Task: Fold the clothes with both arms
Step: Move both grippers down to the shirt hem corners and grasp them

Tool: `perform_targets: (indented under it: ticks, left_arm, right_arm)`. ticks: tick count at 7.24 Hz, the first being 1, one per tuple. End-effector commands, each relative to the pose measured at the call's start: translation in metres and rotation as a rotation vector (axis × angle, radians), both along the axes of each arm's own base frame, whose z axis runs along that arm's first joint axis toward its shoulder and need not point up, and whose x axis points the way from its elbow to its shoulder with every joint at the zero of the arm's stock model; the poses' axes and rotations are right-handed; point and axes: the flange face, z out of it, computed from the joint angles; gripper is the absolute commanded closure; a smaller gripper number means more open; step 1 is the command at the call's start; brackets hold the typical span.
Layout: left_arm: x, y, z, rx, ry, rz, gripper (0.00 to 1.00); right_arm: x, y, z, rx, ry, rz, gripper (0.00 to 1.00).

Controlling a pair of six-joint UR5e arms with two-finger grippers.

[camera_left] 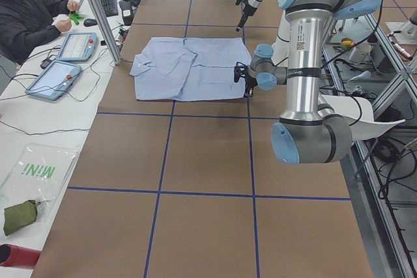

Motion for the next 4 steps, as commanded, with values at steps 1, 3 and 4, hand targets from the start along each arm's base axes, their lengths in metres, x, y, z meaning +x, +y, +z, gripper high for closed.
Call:
perform_targets:
  ticks: [1, 3, 4]
  left_arm:
    - [0.002, 0.003, -0.001, 0.015, 0.001, -0.005, 1.00]
    - [0.002, 0.003, -0.001, 0.028, -0.001, -0.018, 1.00]
    - [0.003, 0.003, -0.001, 0.029, -0.001, -0.015, 1.00]
  right_arm:
    - [-0.014, 0.007, 0.010, -0.001, 0.005, 0.029, 0.55]
    - [-0.021, 0.009, 0.024, 0.006, 0.038, 0.030, 0.55]
    - [-0.025, 0.011, 0.031, 0.008, 0.056, 0.025, 0.55]
